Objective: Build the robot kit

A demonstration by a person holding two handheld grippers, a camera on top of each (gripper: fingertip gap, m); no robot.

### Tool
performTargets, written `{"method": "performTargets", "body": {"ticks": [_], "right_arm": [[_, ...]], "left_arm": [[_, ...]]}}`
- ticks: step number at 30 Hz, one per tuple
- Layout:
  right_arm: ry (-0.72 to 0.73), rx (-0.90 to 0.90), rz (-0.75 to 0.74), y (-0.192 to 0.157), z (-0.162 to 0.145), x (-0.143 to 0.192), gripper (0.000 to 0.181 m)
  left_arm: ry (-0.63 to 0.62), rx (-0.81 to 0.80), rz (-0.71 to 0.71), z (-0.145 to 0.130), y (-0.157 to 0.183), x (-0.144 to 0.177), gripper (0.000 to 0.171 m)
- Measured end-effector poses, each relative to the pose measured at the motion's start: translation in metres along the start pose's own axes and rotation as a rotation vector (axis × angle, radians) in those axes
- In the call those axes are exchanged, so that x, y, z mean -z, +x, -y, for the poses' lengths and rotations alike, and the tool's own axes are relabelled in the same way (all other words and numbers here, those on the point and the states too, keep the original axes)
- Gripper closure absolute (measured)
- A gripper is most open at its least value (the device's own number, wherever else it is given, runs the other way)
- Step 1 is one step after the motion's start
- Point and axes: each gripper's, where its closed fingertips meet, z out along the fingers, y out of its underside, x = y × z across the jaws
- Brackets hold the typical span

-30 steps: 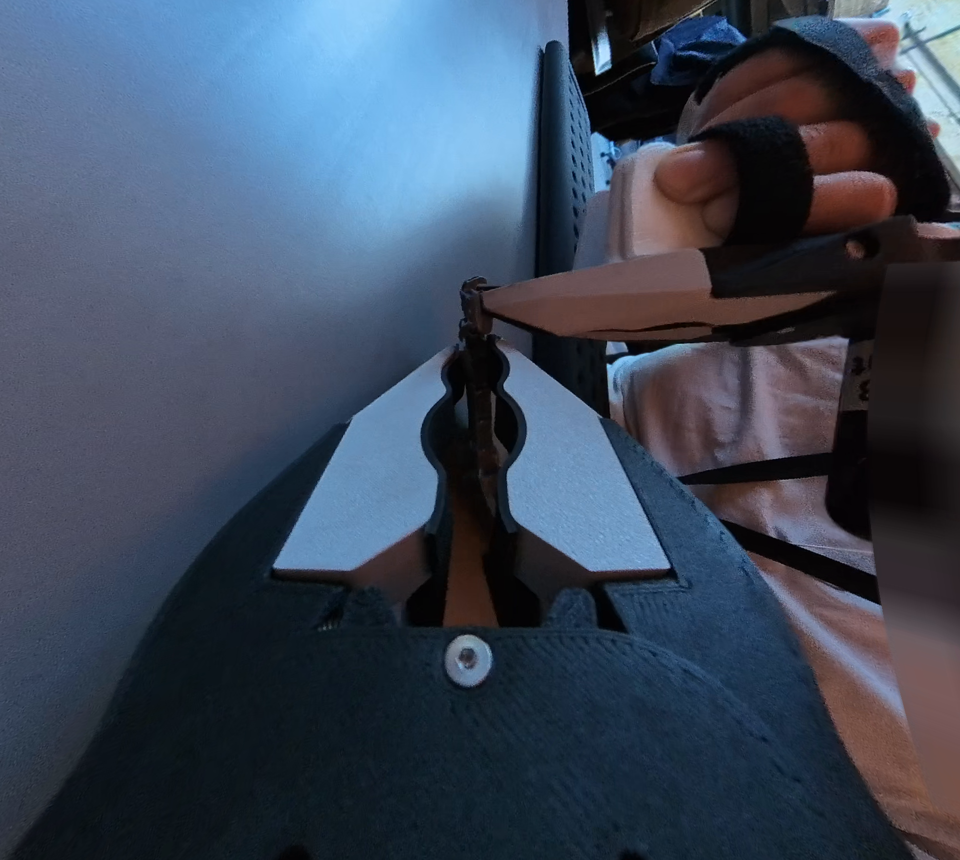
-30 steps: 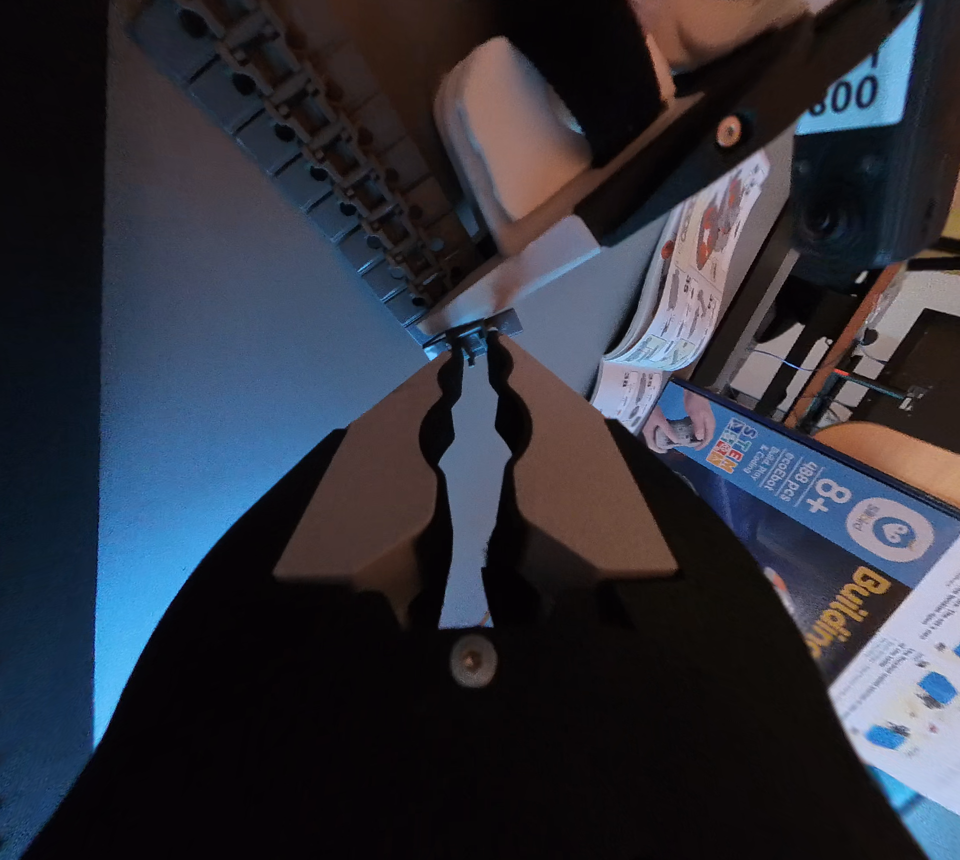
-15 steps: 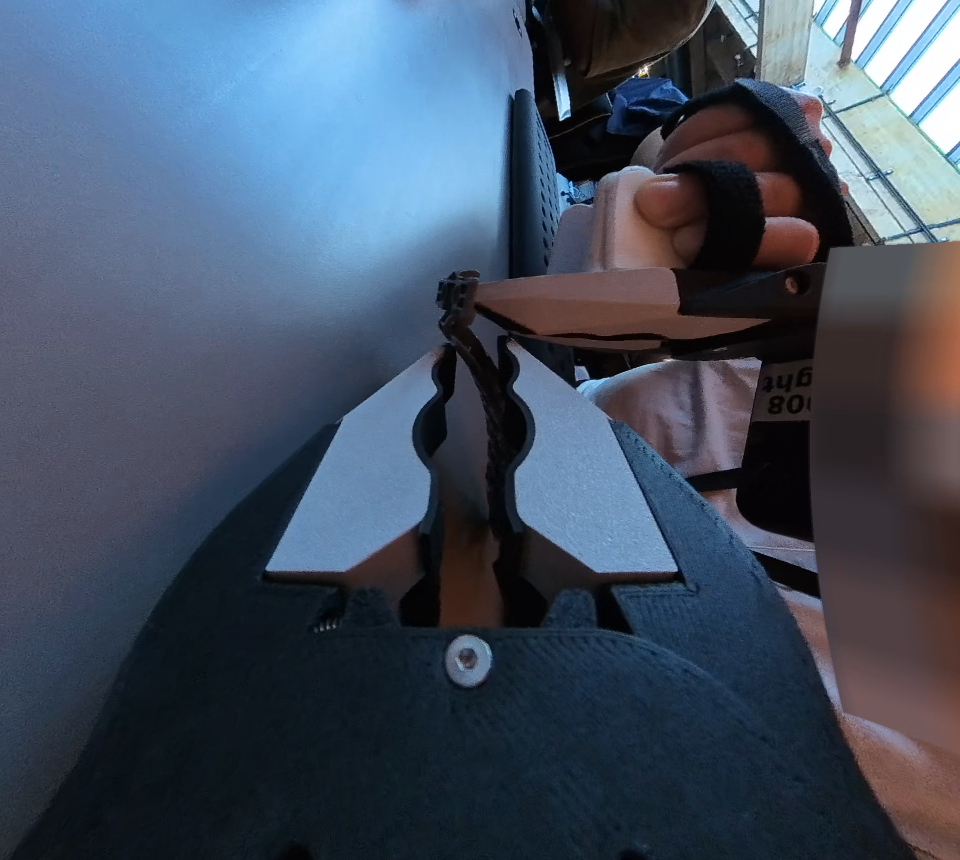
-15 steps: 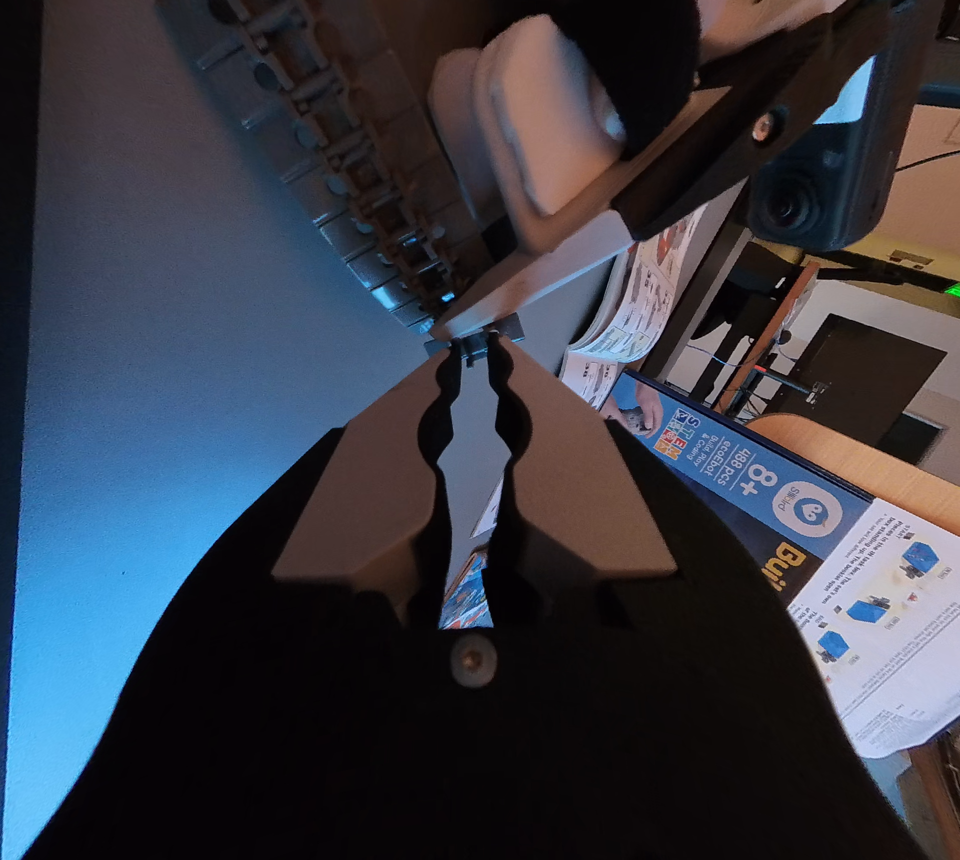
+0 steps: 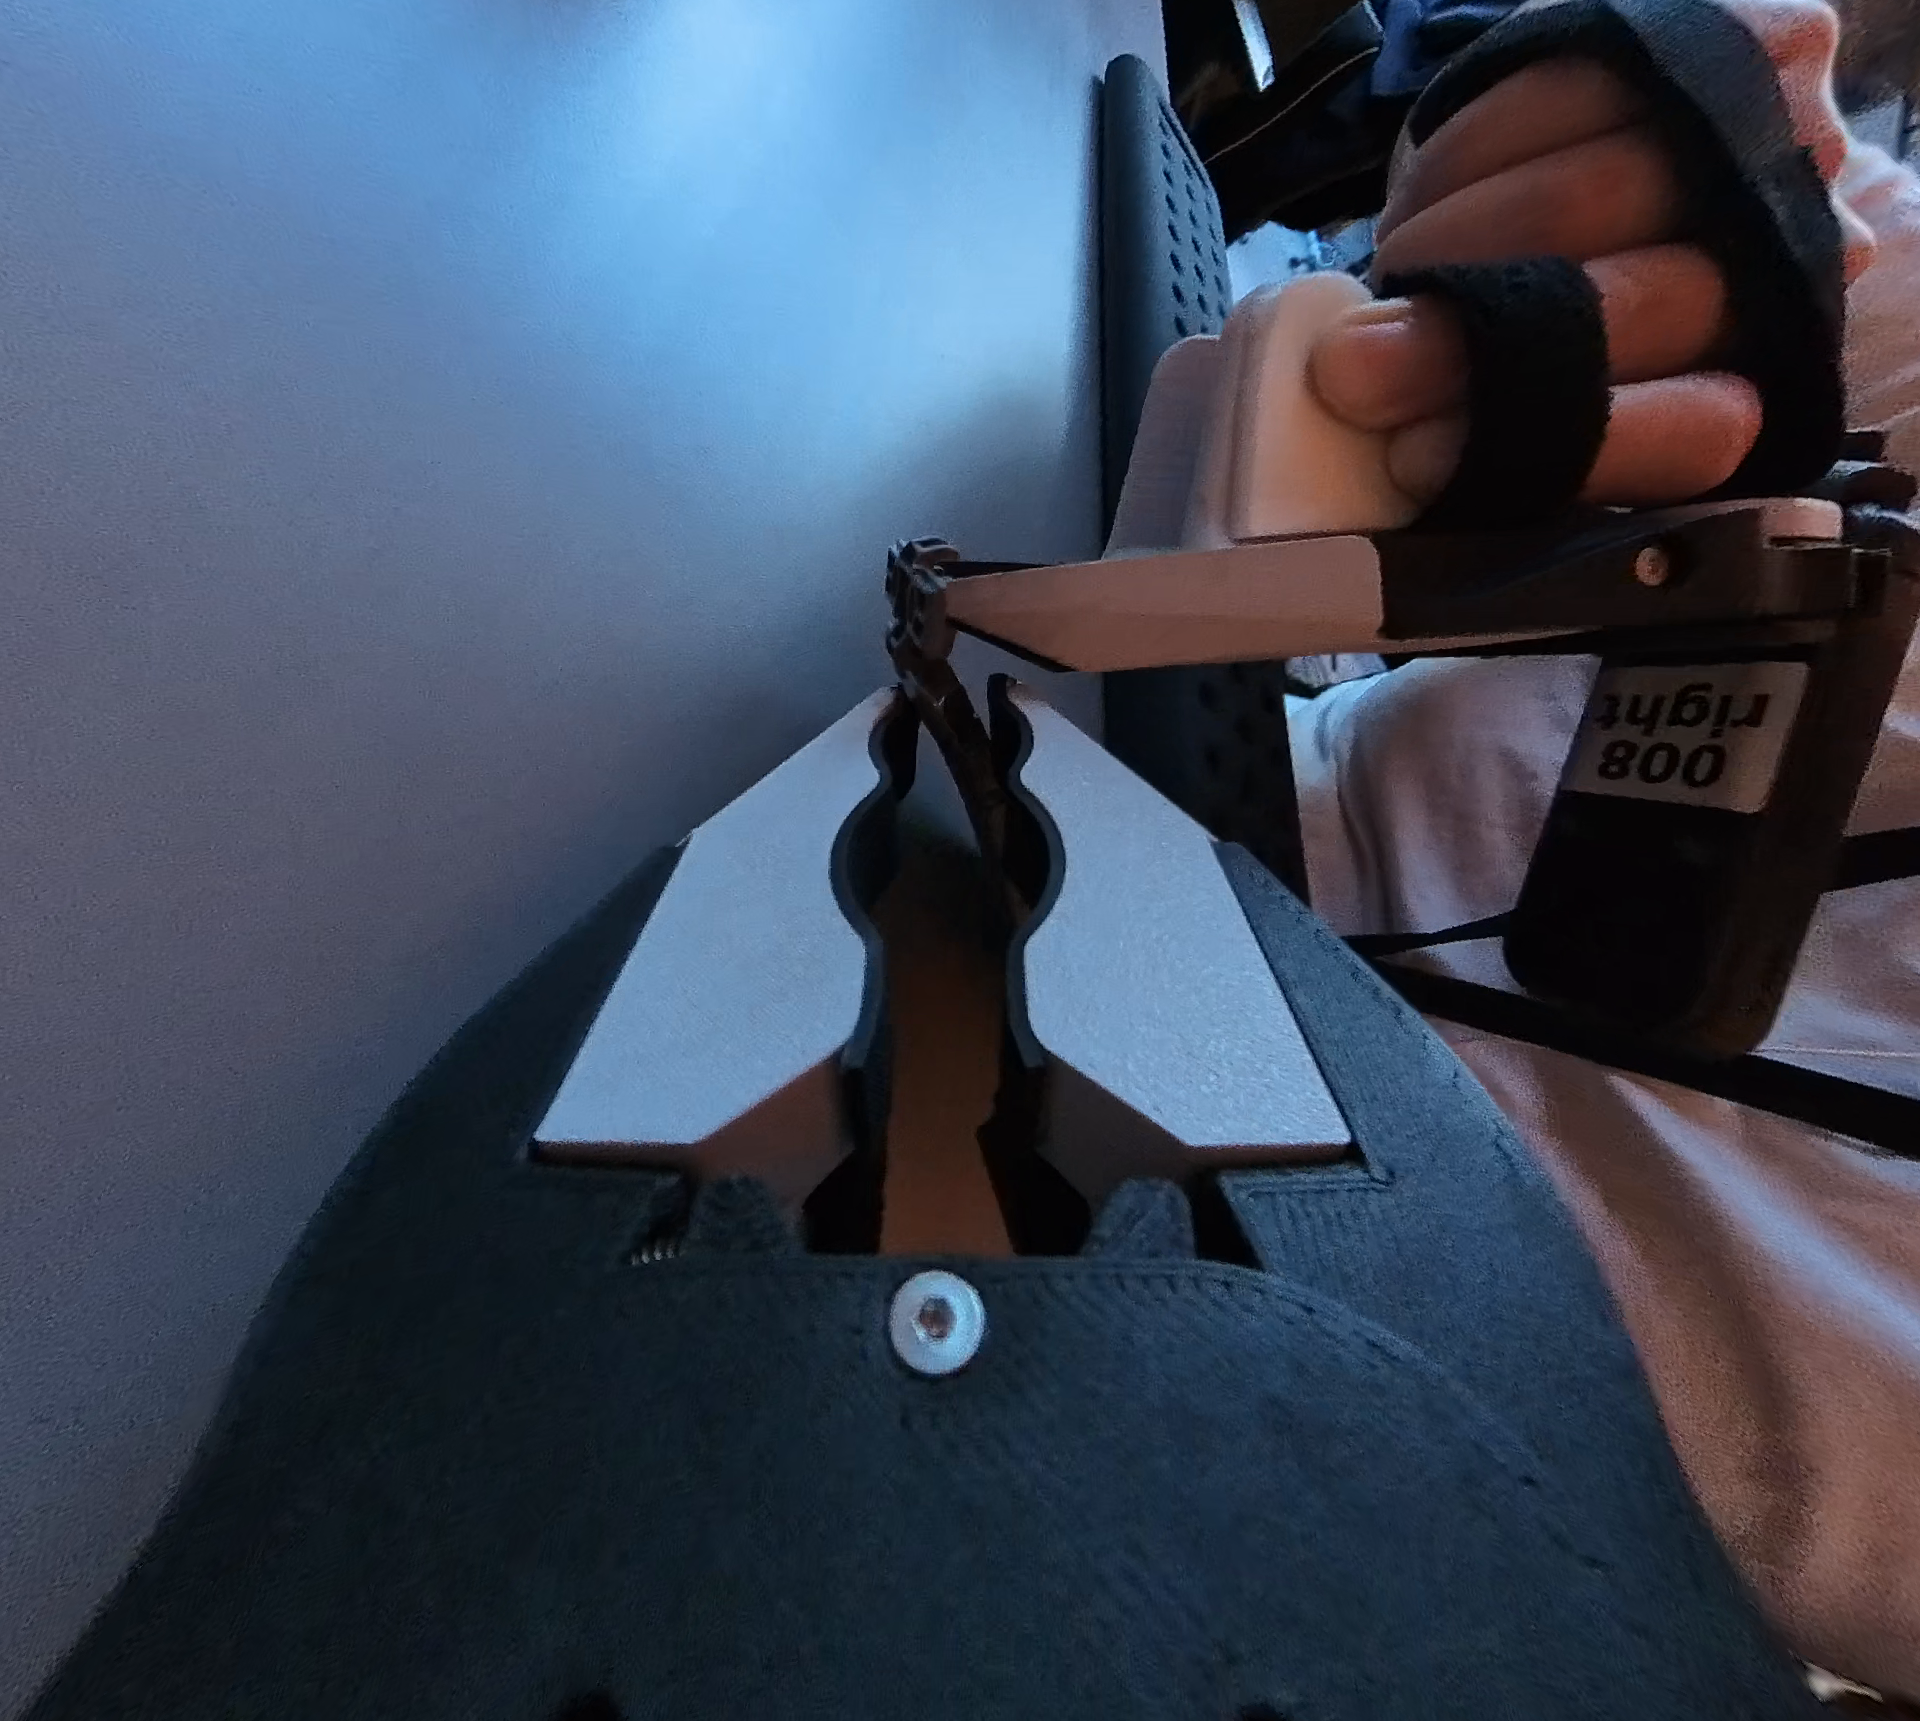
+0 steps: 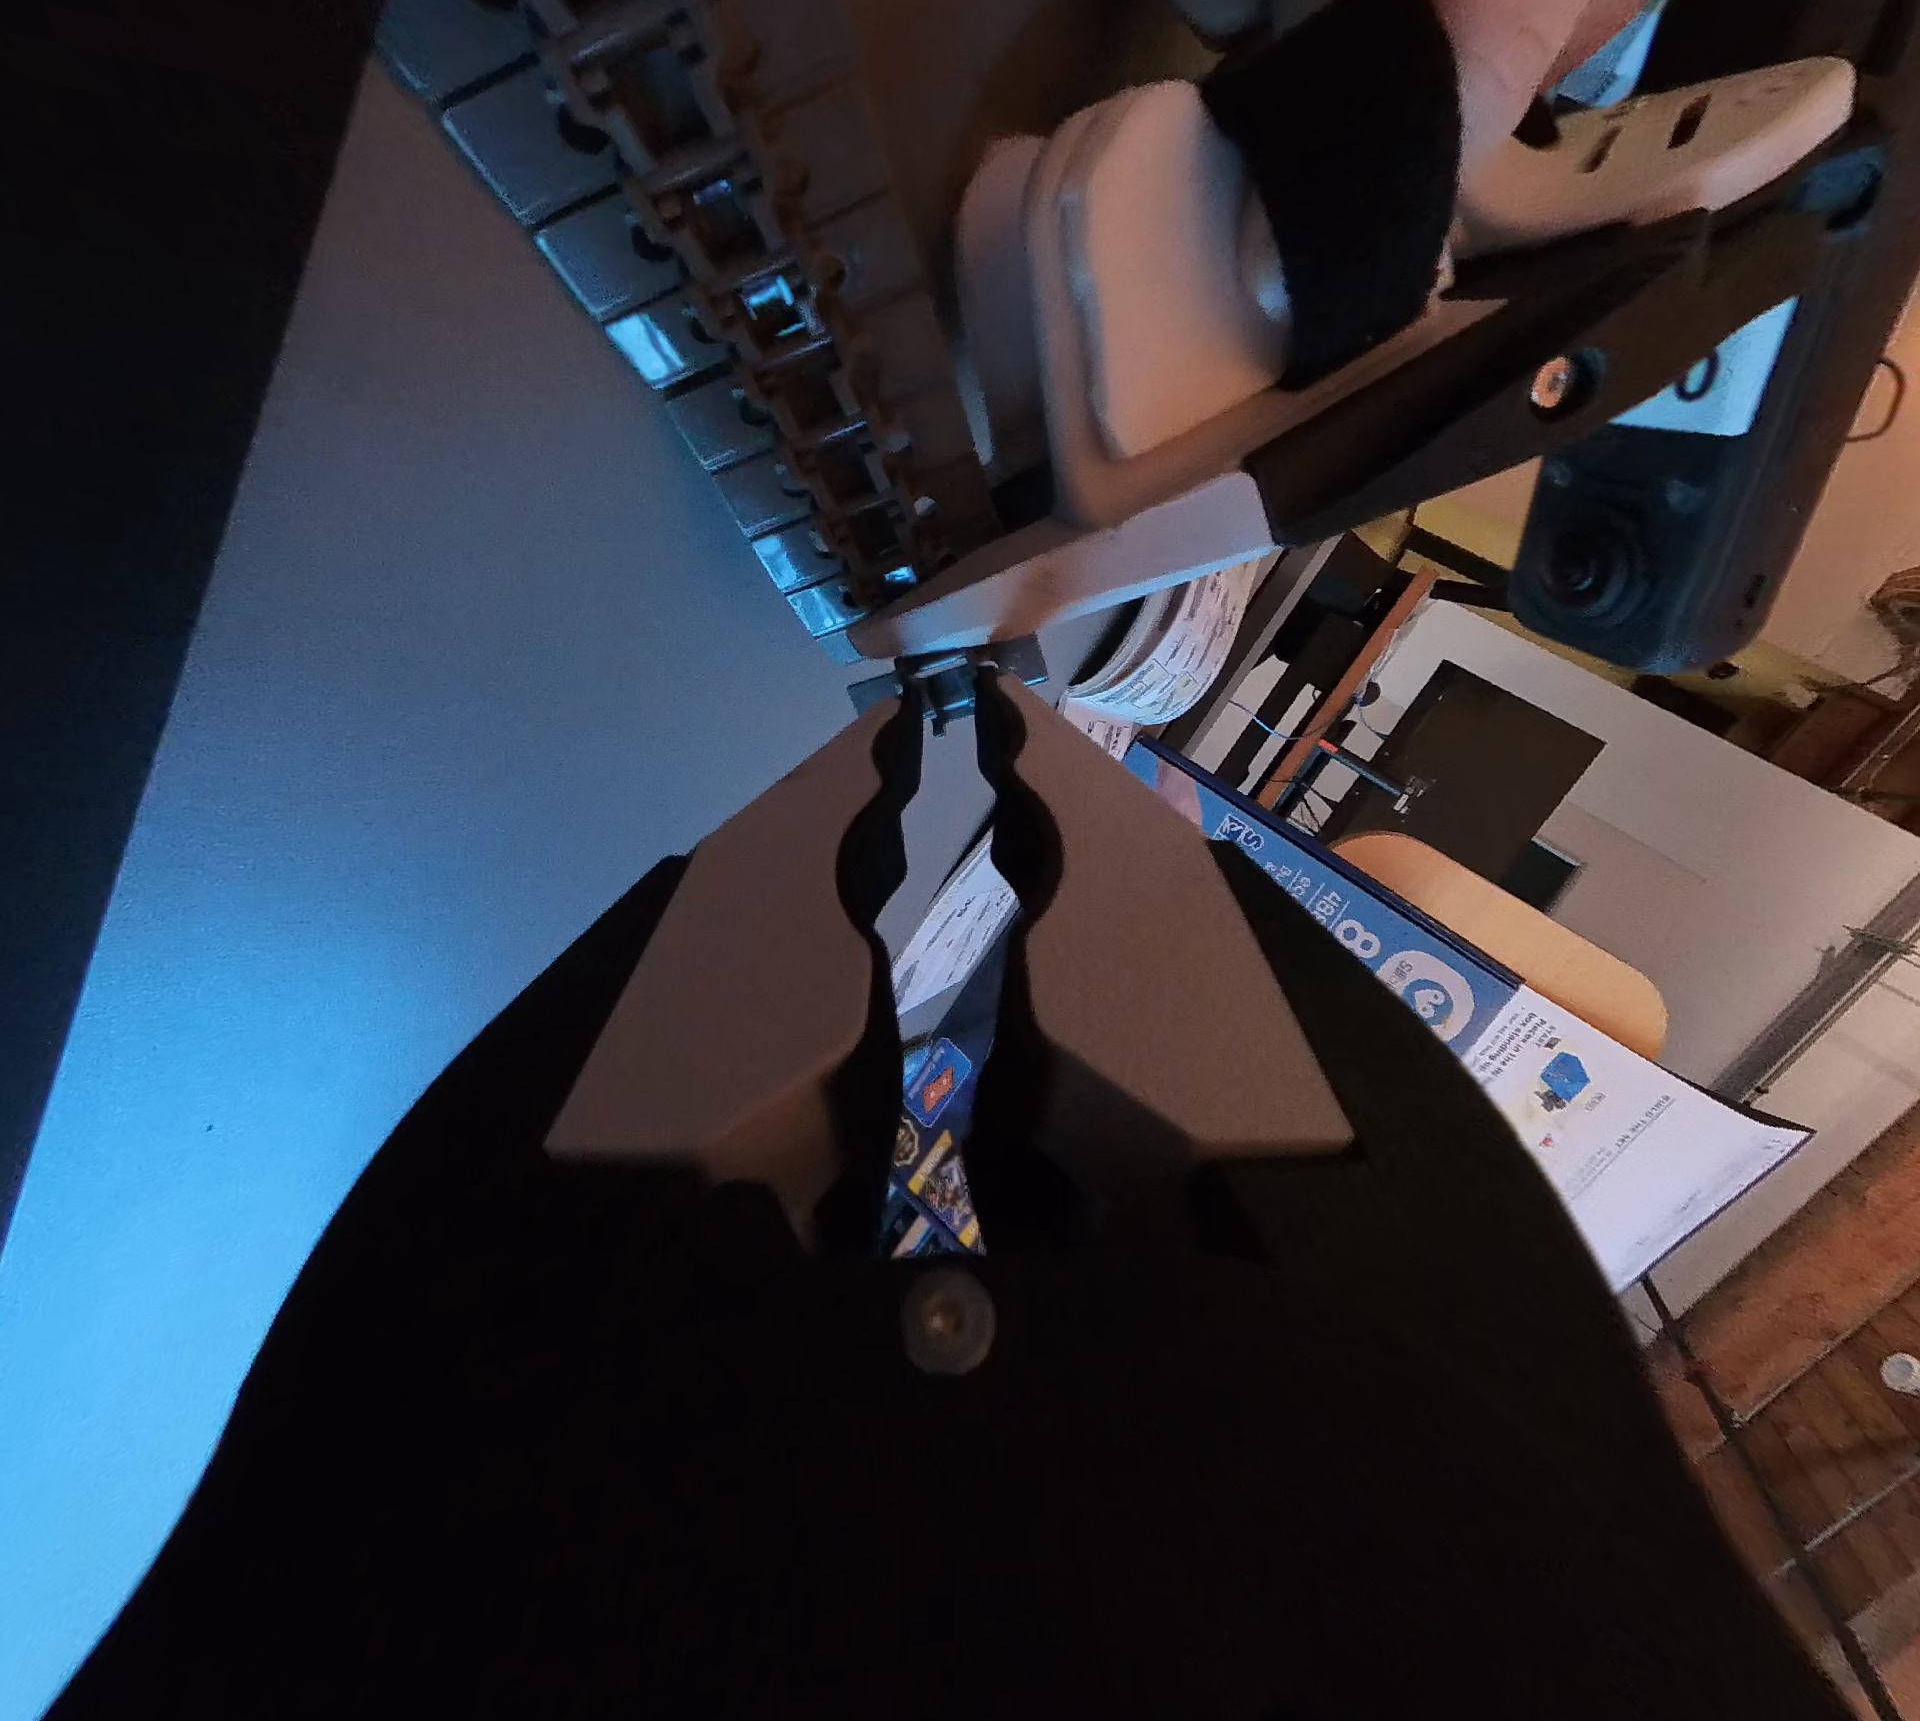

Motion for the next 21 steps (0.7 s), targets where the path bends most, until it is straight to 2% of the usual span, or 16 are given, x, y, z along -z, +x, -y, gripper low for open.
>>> {"method": "performTargets", "body": {"ticks": [11,21], "right_arm": [[0.002,-0.035,-0.027,-0.0018,0.0031,0.0009,0.174],[0.065,-0.039,-0.058,-0.0018,0.0048,0.0021,0.174]], "left_arm": [[-0.006,-0.046,0.064,-0.0004,-0.005,-0.002,0.164],[-0.006,-0.033,0.041,-0.0003,-0.0036,-0.0016,0.164]]}}
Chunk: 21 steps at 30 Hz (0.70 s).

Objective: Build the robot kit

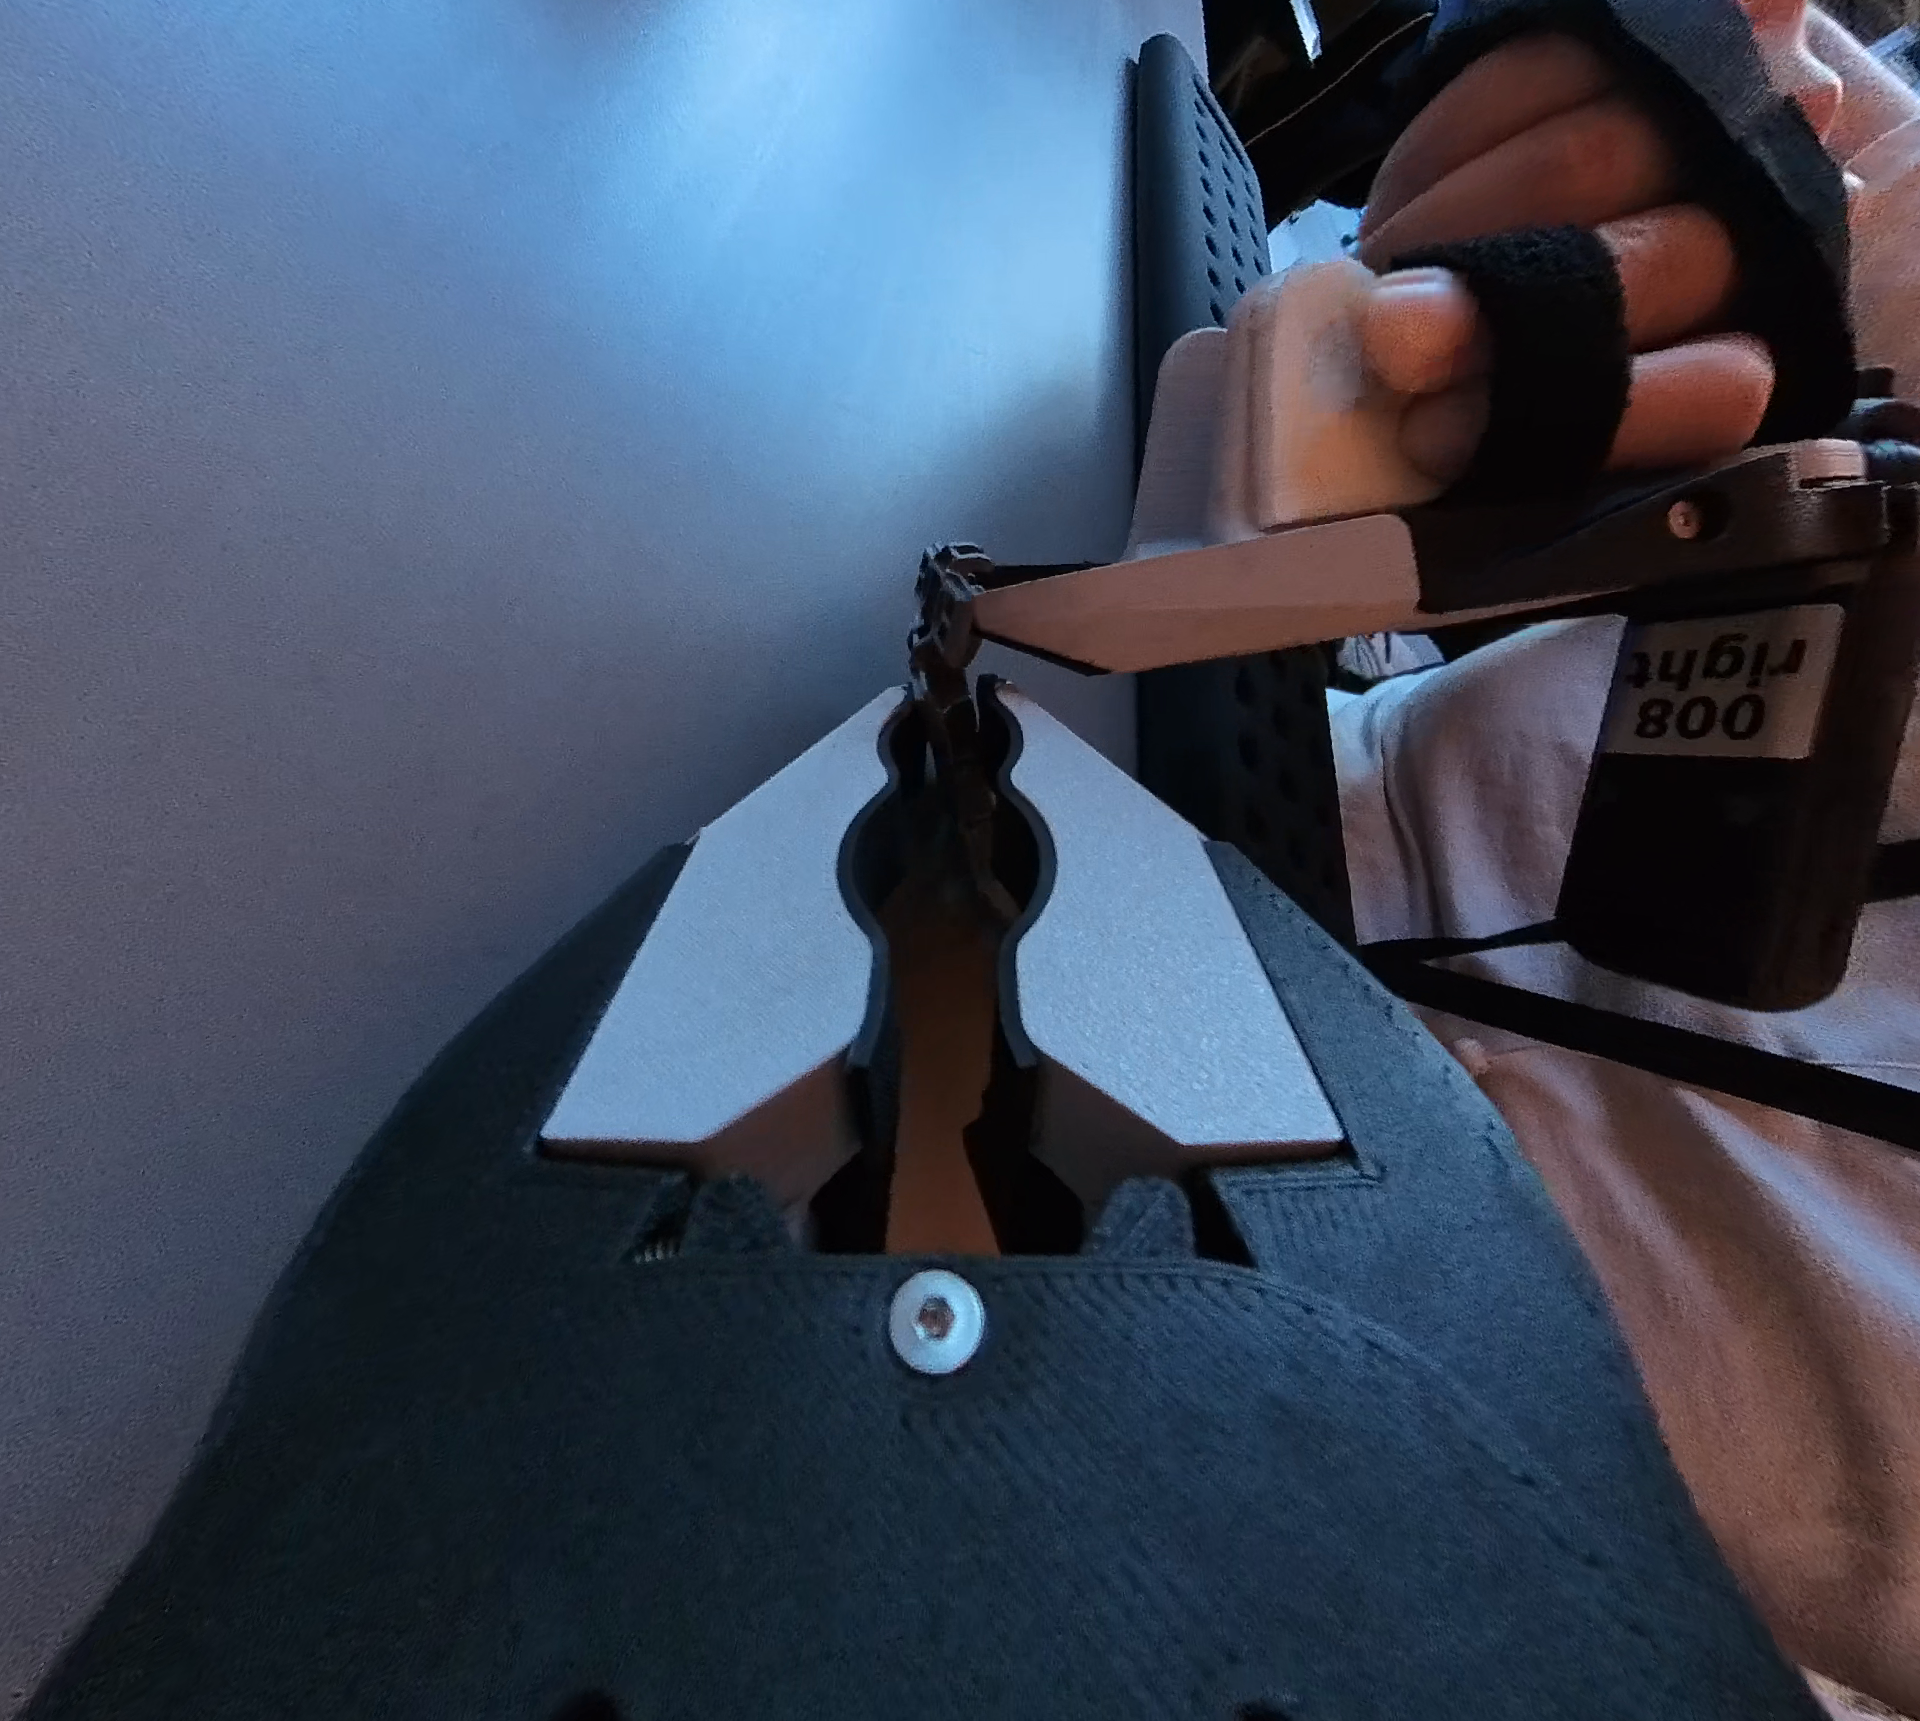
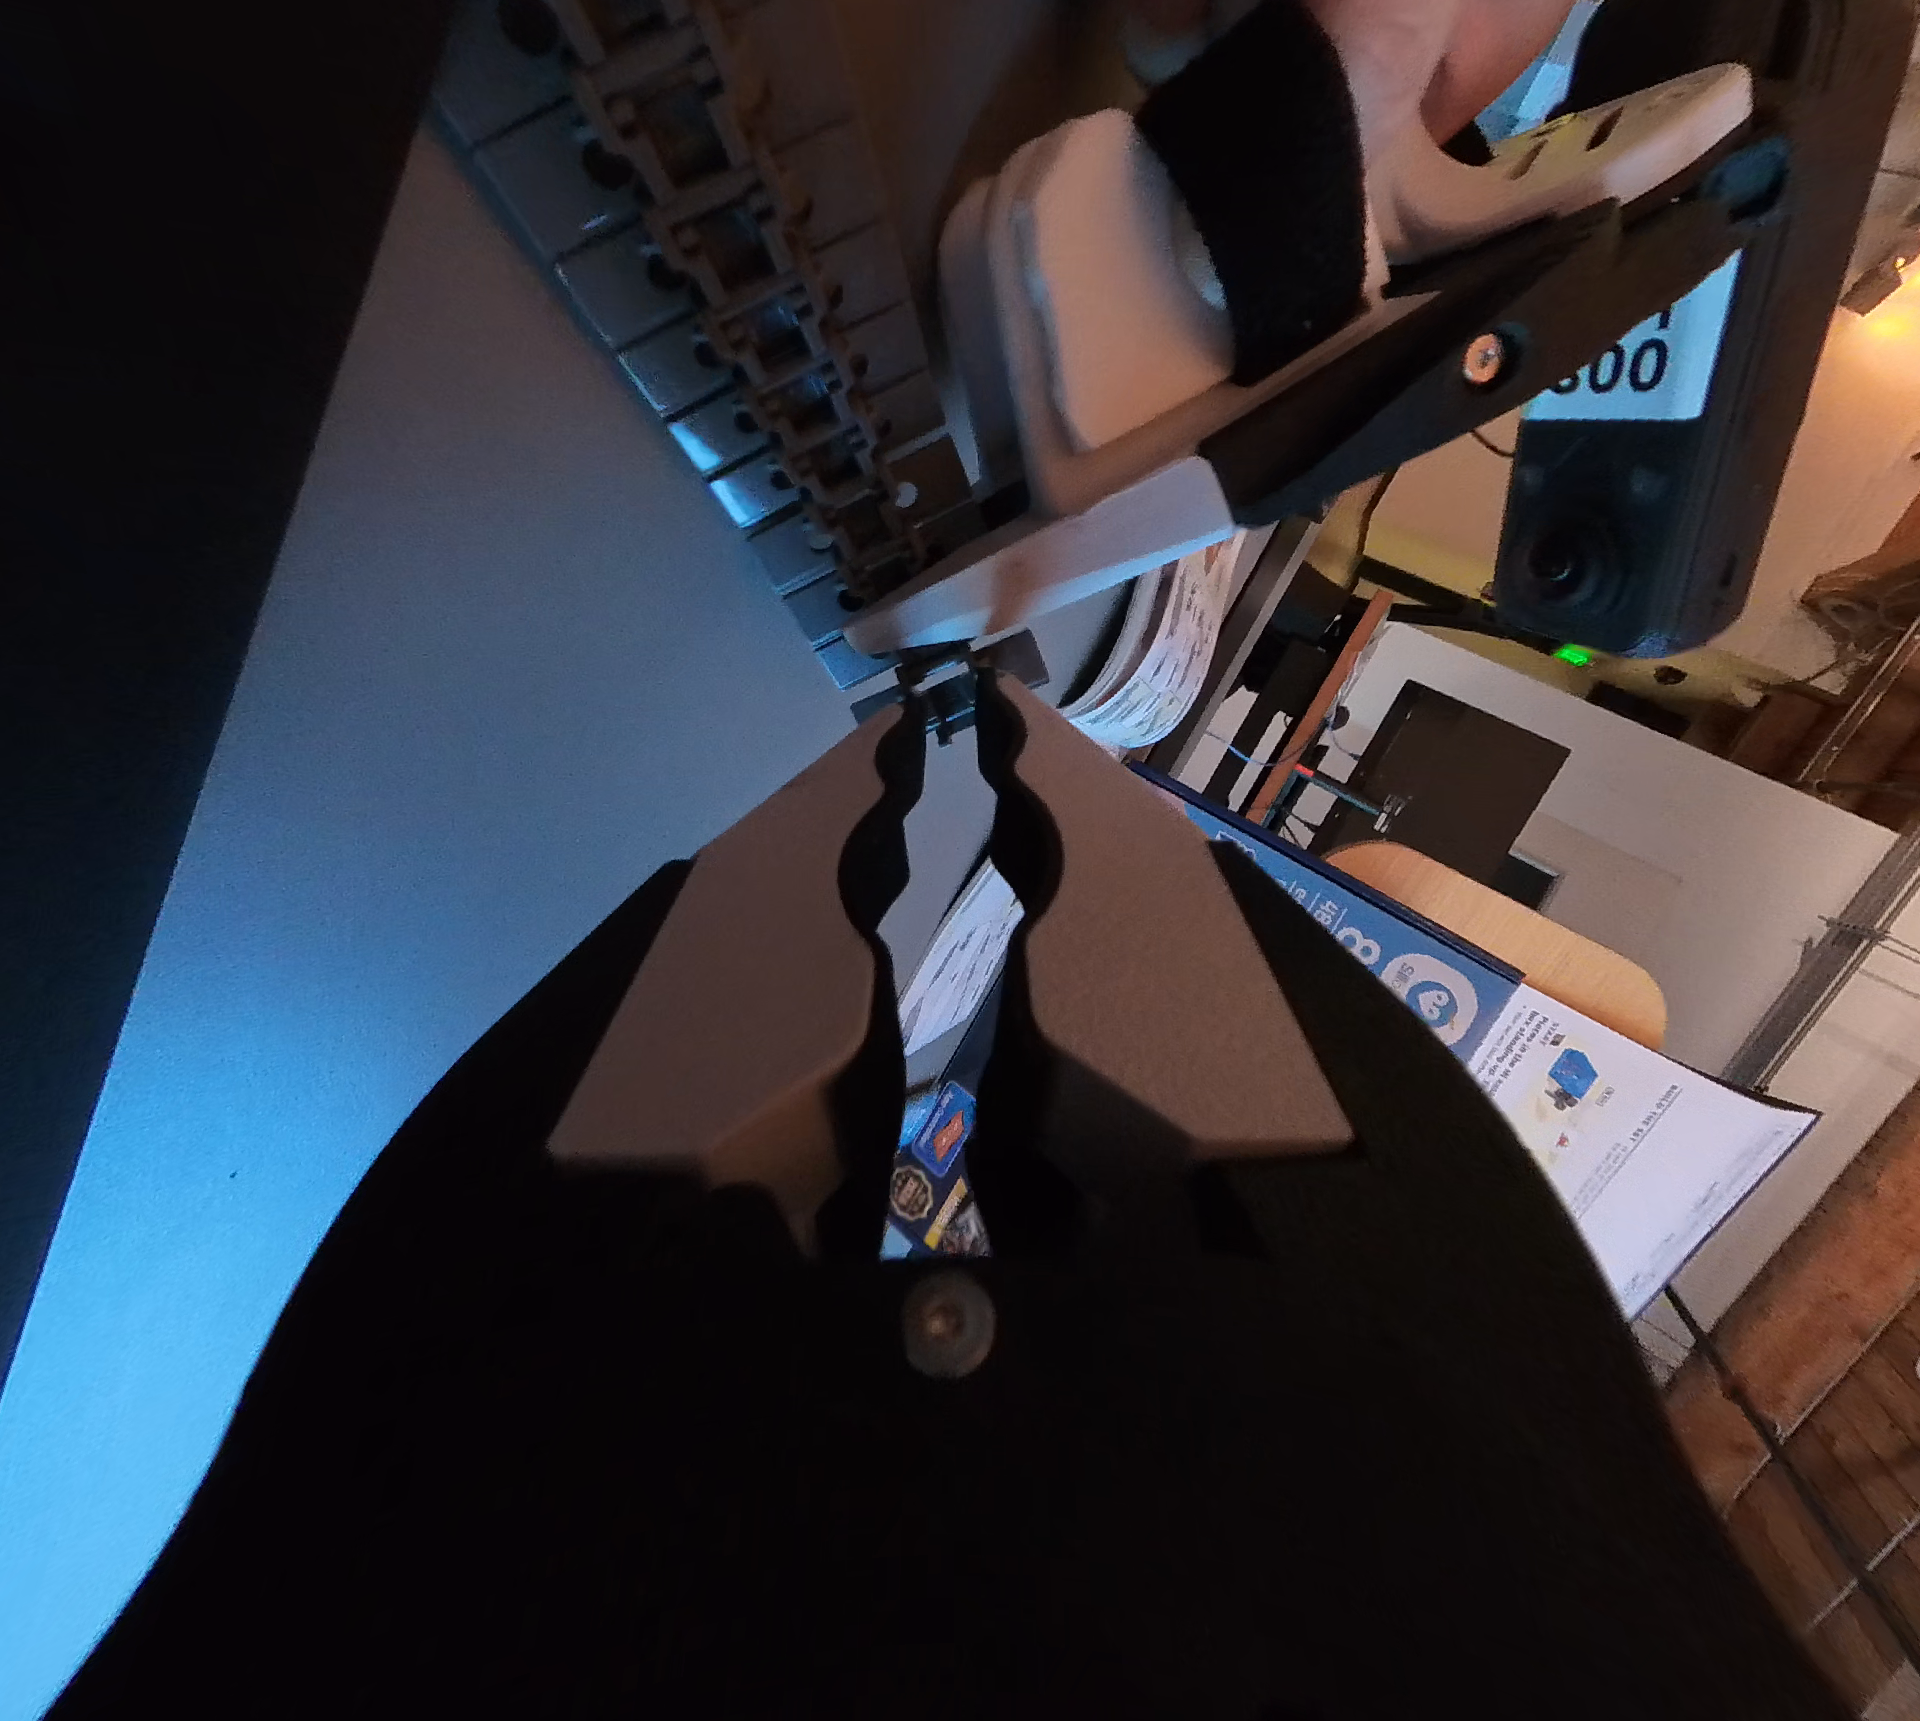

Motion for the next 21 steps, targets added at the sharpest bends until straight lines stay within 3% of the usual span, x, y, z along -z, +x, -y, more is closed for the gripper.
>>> {"method": "performTargets", "body": {"ticks": [15,21], "right_arm": [[-0.008,0.108,0.067,-0.0029,0.0041,-0.0022,0.175],[0.056,0.013,0.184,-0.0004,0.0043,-0.0033,0.175]], "left_arm": [[-0.022,-0.03,0.045,-0.0025,-0.0033,-0.0023,0.165],[-0.018,0.037,-0.034,-0.0011,-0.0005,-0.0002,0.166]]}}
